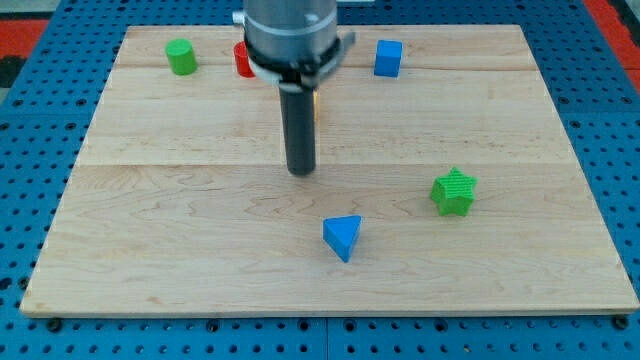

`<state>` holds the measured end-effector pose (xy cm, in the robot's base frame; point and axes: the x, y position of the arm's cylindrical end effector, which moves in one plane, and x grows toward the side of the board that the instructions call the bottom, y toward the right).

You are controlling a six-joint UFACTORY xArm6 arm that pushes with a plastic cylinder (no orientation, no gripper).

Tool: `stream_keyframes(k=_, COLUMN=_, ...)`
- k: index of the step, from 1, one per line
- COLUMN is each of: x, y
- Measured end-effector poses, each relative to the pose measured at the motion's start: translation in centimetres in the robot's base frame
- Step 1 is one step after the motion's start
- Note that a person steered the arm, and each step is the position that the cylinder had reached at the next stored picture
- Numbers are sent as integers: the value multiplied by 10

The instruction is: Slide the blue triangle towards the yellow hexagon

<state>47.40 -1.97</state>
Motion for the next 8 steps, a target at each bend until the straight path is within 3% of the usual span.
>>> stream_keyframes(k=3, x=65, y=-4)
stream_keyframes(k=6, x=96, y=-28)
stream_keyframes(k=8, x=126, y=38)
